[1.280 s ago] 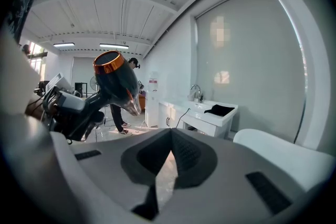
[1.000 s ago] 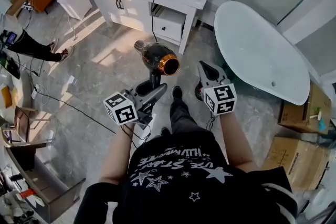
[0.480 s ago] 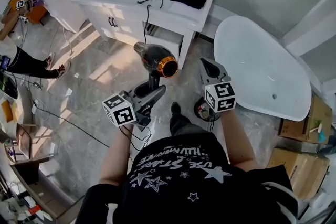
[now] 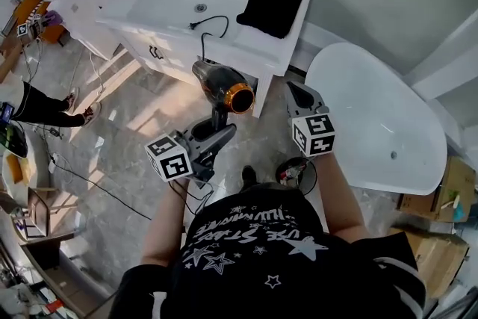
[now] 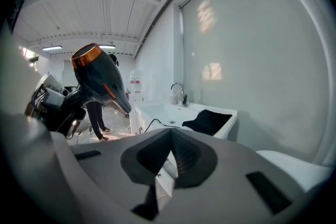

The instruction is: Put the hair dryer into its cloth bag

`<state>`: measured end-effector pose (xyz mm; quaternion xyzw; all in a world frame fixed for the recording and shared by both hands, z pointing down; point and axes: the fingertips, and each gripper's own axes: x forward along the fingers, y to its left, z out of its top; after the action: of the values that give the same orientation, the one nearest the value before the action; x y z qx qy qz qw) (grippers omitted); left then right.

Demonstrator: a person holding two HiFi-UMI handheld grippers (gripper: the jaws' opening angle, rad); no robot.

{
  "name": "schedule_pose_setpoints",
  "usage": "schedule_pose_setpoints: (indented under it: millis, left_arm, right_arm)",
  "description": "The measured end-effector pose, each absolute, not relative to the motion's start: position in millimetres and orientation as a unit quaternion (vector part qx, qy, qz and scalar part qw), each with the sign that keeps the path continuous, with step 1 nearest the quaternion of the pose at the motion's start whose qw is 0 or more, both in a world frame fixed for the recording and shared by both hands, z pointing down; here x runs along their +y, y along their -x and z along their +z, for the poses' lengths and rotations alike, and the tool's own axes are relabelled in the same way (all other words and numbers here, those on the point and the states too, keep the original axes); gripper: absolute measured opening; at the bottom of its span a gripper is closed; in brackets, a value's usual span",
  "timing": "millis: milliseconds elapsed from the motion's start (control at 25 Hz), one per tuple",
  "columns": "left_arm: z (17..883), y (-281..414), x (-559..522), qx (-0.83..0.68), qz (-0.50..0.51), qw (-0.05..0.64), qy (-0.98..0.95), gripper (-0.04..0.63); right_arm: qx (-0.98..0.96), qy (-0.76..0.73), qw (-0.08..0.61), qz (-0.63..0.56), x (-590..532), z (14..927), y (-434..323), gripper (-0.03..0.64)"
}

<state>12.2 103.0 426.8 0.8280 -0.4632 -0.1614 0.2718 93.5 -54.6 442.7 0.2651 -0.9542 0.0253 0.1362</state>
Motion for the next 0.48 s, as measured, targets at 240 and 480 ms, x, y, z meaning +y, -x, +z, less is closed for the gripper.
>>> schedule_pose_setpoints:
  millis: [240,480]
  left_arm:
    - [427.5,-2.3,68.7,-0.470,-0.174,0.283,-0.818,0.206]
    - [426.2,15.0,40.2,-0.467,-0.170,0.287,-0.819,0.206]
  right_arm:
    - [-0.955,-0.264,0.132,0.040,-91.5,450.1,-81.3,0.006]
    - [-0.935,-0.311,0.160,0.050,-126.7,462.9,-80.2,0.007]
